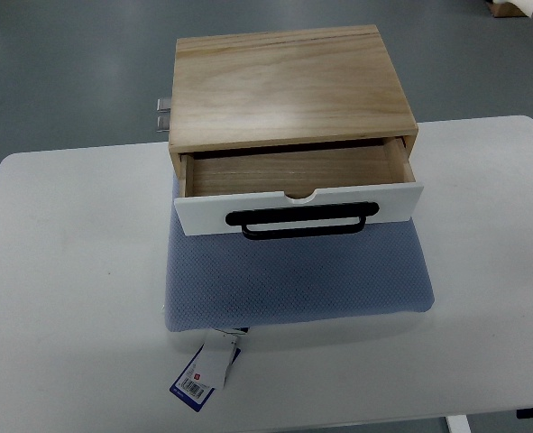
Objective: Open wood drawer with right hand
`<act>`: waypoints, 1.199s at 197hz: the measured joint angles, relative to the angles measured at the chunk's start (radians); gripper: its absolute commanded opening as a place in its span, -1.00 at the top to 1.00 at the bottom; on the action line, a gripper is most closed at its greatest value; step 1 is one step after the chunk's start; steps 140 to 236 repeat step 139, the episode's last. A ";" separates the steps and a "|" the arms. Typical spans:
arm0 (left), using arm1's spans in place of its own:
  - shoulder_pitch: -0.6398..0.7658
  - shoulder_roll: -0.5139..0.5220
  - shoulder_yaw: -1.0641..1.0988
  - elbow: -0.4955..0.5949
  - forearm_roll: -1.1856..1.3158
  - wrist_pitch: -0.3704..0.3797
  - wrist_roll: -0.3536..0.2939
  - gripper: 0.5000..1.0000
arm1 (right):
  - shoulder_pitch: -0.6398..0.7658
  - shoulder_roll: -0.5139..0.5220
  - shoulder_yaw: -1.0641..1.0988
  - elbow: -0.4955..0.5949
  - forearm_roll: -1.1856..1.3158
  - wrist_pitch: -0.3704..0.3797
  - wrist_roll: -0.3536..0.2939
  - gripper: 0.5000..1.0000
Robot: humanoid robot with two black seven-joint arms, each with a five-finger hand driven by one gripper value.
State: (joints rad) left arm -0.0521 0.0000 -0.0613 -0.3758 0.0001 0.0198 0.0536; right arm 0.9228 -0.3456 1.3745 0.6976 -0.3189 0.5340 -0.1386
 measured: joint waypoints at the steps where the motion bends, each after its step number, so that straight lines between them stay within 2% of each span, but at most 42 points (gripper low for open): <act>1: 0.000 0.000 0.000 0.000 0.000 0.000 0.000 -1.00 | -0.002 0.001 0.000 -0.004 0.003 0.000 0.004 -0.78; 24: 0.000 0.000 0.000 0.000 0.000 0.002 0.000 -1.00 | -0.053 0.048 0.005 -0.123 0.103 -0.014 0.117 -0.78; 51: 0.000 0.000 0.000 -0.001 0.000 0.002 0.000 -1.00 | -0.099 0.089 0.005 -0.190 0.232 -0.050 0.171 -0.78; 132: 0.000 0.000 0.001 -0.002 0.000 0.002 0.000 -1.00 | -0.181 0.159 0.006 -0.213 0.304 -0.062 0.178 -0.78; 236: 0.000 0.000 0.001 -0.002 0.000 0.002 0.000 -1.00 | -0.184 0.162 0.006 -0.213 0.304 -0.062 0.178 -0.78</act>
